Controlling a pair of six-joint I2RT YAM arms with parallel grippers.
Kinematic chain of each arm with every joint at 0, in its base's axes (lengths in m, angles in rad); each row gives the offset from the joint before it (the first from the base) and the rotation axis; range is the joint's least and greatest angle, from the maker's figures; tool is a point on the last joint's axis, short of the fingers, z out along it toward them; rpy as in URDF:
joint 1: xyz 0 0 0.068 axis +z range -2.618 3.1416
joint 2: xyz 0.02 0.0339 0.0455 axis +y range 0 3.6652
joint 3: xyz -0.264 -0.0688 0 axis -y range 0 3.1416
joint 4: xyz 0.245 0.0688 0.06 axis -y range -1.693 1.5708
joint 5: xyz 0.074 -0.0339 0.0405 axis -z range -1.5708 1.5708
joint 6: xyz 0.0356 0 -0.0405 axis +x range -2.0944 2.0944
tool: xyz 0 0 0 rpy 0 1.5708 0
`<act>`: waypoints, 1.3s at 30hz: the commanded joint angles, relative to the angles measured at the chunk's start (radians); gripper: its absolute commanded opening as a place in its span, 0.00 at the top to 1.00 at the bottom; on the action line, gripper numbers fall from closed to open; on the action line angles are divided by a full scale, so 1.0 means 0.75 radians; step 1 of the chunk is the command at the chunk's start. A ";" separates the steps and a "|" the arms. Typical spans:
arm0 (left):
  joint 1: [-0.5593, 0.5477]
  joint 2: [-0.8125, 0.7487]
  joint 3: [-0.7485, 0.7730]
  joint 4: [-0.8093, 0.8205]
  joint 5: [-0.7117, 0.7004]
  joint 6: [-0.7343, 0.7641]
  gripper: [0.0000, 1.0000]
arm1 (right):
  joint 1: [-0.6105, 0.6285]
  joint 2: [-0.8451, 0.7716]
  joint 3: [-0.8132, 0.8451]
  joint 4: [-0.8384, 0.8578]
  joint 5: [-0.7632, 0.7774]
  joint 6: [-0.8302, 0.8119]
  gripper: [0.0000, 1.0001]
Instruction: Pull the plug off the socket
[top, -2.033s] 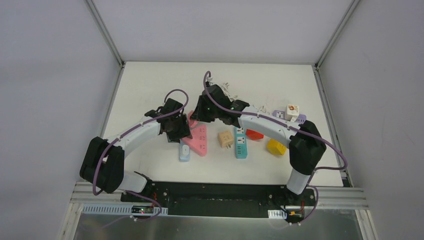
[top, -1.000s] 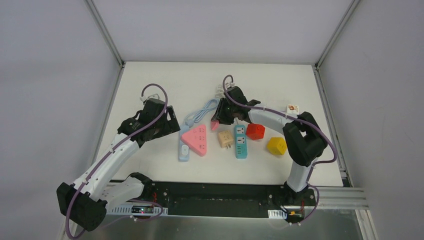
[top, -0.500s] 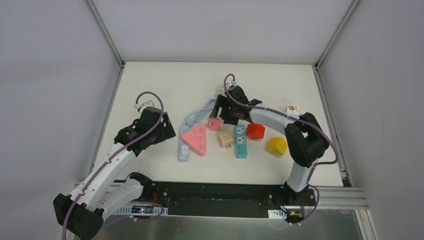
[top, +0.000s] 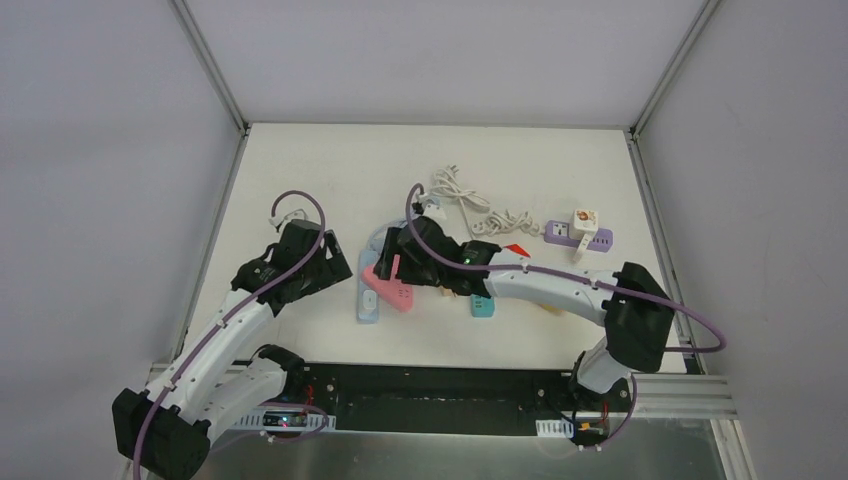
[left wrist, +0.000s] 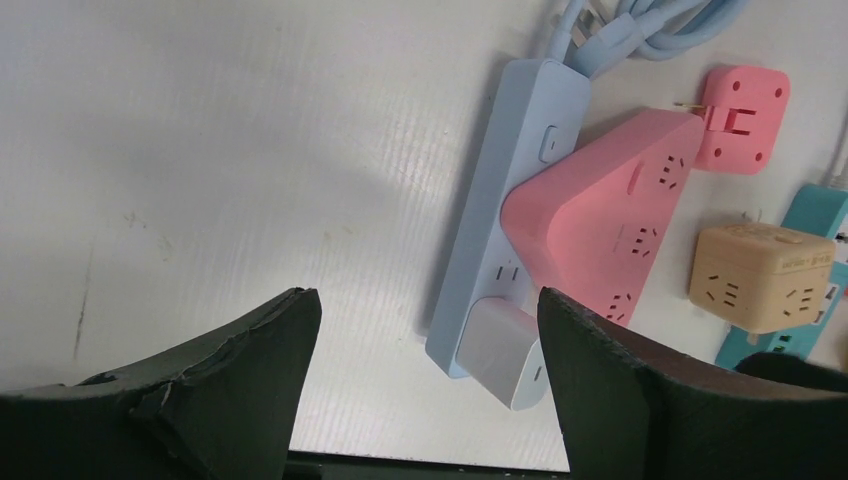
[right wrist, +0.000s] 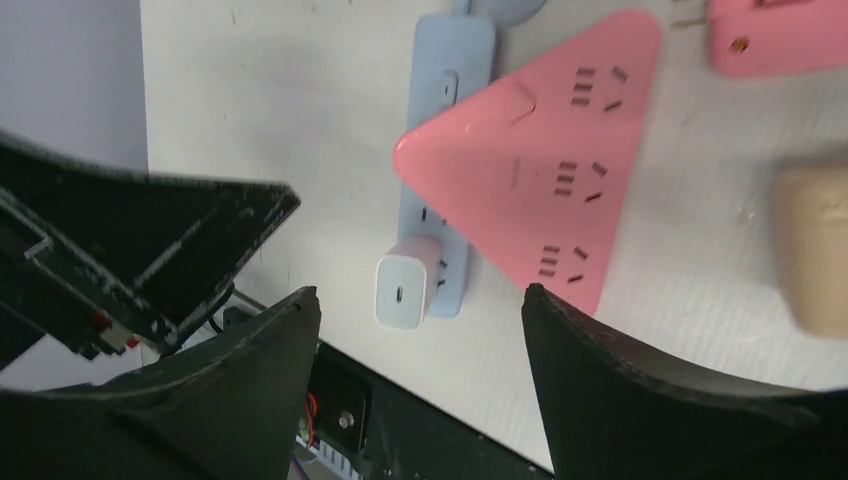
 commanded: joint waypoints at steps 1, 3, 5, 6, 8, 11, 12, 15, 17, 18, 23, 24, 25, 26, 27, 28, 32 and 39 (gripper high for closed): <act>0.072 0.007 -0.015 0.064 0.134 -0.032 0.18 | 0.149 0.012 0.014 -0.058 0.195 0.194 0.24; 0.105 0.014 -0.028 0.075 0.196 -0.042 0.18 | 0.210 0.056 0.048 -0.071 0.226 0.208 0.24; 0.139 0.018 -0.055 0.098 0.246 -0.055 0.18 | 0.252 0.114 0.105 -0.103 0.261 0.217 0.25; 0.157 0.020 -0.074 0.112 0.277 -0.064 0.18 | 0.264 0.145 0.136 -0.127 0.270 0.224 0.25; 0.192 0.022 -0.109 0.138 0.328 -0.077 0.18 | 0.279 0.206 0.190 -0.178 0.278 0.239 0.27; 0.242 0.027 -0.150 0.160 0.383 -0.085 0.18 | 0.290 0.278 0.231 -0.200 0.278 0.247 0.31; 0.258 0.028 -0.160 0.165 0.401 -0.084 0.18 | 0.292 0.291 0.238 -0.198 0.275 0.244 0.33; 0.310 0.031 -0.184 0.186 0.460 -0.079 0.18 | 0.291 0.333 0.285 -0.200 0.254 0.204 0.39; 0.328 0.033 -0.199 0.214 0.502 -0.070 0.18 | 0.291 0.364 0.328 -0.227 0.250 0.188 0.40; 0.330 0.033 -0.202 0.224 0.515 -0.067 0.19 | 0.291 0.379 0.350 -0.234 0.245 0.183 0.42; 0.333 0.049 -0.214 0.276 0.571 -0.063 0.19 | 0.291 0.432 0.380 -0.245 0.222 0.179 0.48; 0.332 0.054 -0.214 0.284 0.583 -0.065 0.19 | 0.291 0.436 0.383 -0.248 0.222 0.179 0.50; 0.332 0.062 -0.216 0.292 0.595 -0.064 0.19 | 0.290 0.437 0.385 -0.251 0.224 0.177 0.53; 0.333 0.070 -0.217 0.301 0.607 -0.064 0.19 | 0.289 0.437 0.385 -0.253 0.230 0.174 0.57; 0.333 0.077 -0.218 0.308 0.618 -0.063 0.20 | 0.289 0.435 0.383 -0.253 0.234 0.169 0.60; 0.333 0.084 -0.218 0.317 0.629 -0.065 0.20 | 0.289 0.433 0.383 -0.253 0.240 0.164 0.64; 0.333 0.120 -0.233 0.369 0.695 -0.074 0.20 | 0.285 0.417 0.374 -0.259 0.244 0.145 0.79; 0.329 0.198 -0.249 0.429 0.766 -0.065 0.24 | 0.285 0.351 0.302 -0.242 0.243 0.078 1.00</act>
